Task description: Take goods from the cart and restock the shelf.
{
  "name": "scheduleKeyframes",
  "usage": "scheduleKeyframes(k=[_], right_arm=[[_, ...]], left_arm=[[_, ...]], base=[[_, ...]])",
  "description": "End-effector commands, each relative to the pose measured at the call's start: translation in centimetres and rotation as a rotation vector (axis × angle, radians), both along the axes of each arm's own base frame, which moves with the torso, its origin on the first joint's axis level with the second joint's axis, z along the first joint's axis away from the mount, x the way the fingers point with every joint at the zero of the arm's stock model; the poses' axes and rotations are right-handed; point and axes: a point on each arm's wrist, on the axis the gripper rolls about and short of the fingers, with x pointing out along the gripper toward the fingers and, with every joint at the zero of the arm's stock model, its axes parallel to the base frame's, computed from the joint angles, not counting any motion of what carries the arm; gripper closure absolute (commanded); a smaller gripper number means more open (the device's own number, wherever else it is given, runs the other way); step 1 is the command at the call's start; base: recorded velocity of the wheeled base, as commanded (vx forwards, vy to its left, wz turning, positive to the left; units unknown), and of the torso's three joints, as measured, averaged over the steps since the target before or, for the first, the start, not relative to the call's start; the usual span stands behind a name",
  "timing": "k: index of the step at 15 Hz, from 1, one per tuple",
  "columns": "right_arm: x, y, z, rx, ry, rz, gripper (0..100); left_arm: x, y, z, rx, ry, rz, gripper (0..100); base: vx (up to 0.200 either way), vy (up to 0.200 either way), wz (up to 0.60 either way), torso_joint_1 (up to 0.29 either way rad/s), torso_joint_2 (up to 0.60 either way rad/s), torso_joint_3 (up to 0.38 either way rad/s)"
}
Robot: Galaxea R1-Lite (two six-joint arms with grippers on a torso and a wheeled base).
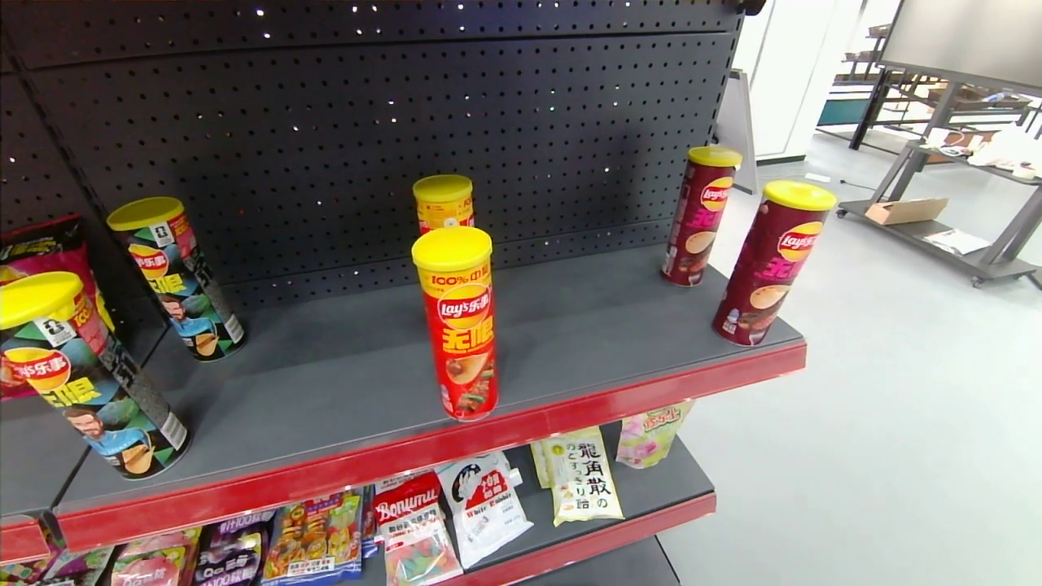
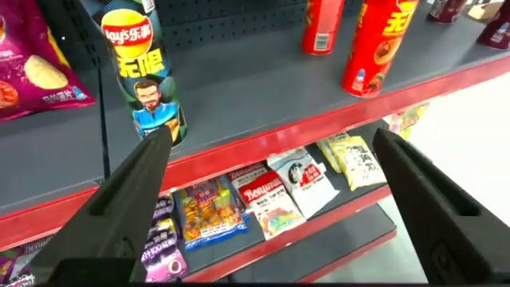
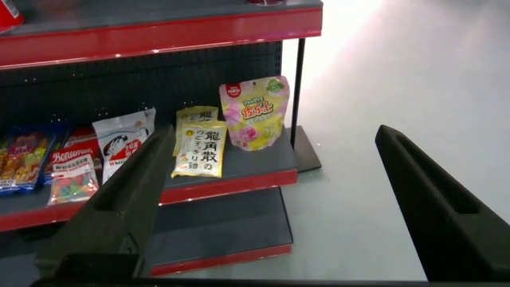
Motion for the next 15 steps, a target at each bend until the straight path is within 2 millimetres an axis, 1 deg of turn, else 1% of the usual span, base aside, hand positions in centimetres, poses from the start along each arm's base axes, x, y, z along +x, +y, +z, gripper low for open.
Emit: scheduleKeyframes(k=[1,6,8,9,10,11,13,14,15], right_arm=[[0.0,0.0,0.0,0.0,0.001,0.001,0],[0.0,0.0,0.0,0.0,0.001,0.001,0],[0.0,0.0,0.0,0.006,0.002,0.0,0],[0.0,0.0,0.0,0.004,0.002,0.001,0],[0.0,0.0,0.0,0.0,0.001,0.001,0],[0.0,0.0,0.0,0.0,0.001,0.001,0],[0.0,0.0,0.0,-0.002,0.001,0.001,0],[0.0,0.0,0.0,-0.002,-0.004,0.013,0],[0.0,0.0,0.0,-0.015,-0.007,0.024,0]], left_arm=[[0.0,0.0,-0.3,0.001,0.006,0.009,0],[-0.2,0.0,-0.6,0.001,-0.001,0.011,0],[-0.2,0.0,-1.6,0.001,0.003,0.011,0],[-0.5,0.0,-2.4,0.007,-0.004,0.009,0],[-0.9,0.1,-3.6,0.012,-0.028,0.007,0],[-0.7,0.1,-4.3,0.012,-0.016,0.012,0],[-0.4,0.0,-4.2,0.01,-0.046,0.004,0],[0.5,0.0,-5.7,0.012,-0.025,0.005,0],[1.1,0.0,-6.6,0.013,-0.033,0.005,0]], base=[[0.0,0.0,0.6,0.002,0.0,0.007],[0.0,0.0,0.6,0.002,0.0,0.0],[0.0,0.0,0.0,0.0,0.0,0.0],[0.0,0.0,0.0,0.0,0.0,0.0],[0.0,0.0,0.0,0.0,0.0,0.0],[0.0,0.0,0.0,0.0,0.0,0.0],[0.0,0.0,0.0,0.0,0.0,0.0],[0.0,0.0,0.0,0.0,0.0,0.0],[0.0,0.0,0.0,0.0,0.0,0.0]])
